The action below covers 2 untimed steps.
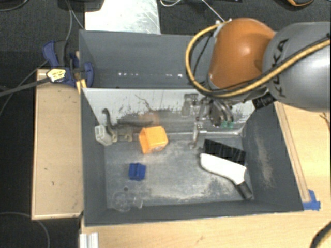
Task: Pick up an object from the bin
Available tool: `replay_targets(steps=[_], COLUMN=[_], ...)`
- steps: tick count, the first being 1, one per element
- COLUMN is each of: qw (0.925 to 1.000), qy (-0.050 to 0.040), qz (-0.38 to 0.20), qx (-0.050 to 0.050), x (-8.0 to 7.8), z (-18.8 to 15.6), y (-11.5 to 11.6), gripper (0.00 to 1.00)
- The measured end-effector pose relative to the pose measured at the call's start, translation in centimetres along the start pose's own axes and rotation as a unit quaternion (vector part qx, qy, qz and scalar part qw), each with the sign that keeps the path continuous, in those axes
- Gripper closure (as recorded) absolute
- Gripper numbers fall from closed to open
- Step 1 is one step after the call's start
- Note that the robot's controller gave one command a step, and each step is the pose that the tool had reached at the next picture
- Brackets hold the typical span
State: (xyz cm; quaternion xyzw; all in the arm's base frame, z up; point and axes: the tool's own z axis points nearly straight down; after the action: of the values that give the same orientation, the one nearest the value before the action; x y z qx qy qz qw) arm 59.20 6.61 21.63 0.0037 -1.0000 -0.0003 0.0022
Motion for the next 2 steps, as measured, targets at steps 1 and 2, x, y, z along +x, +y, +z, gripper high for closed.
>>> replay_targets(steps=[1,2], qw=[1.0,0.9987], qy=[-0.0041,-0.0004], qz=[0.001,0.05], qx=[0.0,0.0], x=[-0.1,1.0], z=[-0.5,4.0], y=[0.0,-5.1], gripper=[0.0,0.0])
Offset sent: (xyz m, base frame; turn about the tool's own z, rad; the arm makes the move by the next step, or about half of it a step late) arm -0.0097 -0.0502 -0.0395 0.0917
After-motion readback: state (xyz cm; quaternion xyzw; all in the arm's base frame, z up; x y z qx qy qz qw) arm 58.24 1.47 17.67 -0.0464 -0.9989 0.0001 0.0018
